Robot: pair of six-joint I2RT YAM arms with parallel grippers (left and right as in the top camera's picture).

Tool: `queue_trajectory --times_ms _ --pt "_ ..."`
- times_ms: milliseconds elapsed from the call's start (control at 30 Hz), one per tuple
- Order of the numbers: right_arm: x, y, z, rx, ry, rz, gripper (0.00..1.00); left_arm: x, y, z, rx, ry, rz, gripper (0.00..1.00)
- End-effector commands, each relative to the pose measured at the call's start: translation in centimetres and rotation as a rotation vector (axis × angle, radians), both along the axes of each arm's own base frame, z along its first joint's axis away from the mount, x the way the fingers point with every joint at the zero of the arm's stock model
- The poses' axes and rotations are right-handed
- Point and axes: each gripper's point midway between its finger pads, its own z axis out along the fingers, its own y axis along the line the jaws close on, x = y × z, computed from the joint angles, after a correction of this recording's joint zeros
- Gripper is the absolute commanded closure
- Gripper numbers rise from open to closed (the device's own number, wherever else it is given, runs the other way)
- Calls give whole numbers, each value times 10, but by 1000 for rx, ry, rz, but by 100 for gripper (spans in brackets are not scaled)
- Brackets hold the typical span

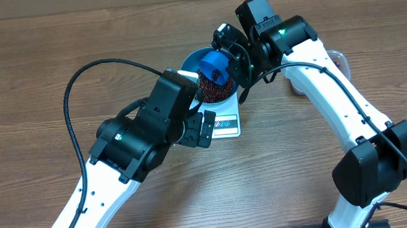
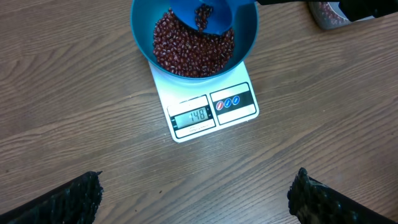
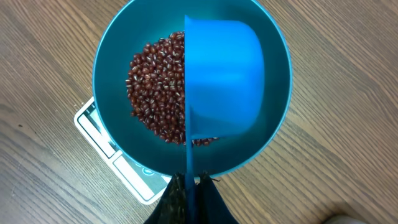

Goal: Scoop item into bowl and weigh 150g on scale
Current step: 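Keep the blue scoop tilted over the teal bowl, trickling beans in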

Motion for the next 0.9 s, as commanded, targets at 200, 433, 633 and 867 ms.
queue_trajectory --times_ms 200,433,633,867 --pt "7 1 17 18 -48 -18 96 3 1 3 4 -14 2 0" --pt "14 -5 18 7 -62 -90 96 3 1 3 4 -14 2 0" --pt "-3 6 15 25 -21 26 96 3 1 3 4 -14 2 0" --pt "0 6 17 30 -30 21 96 3 1 3 4 -14 2 0"
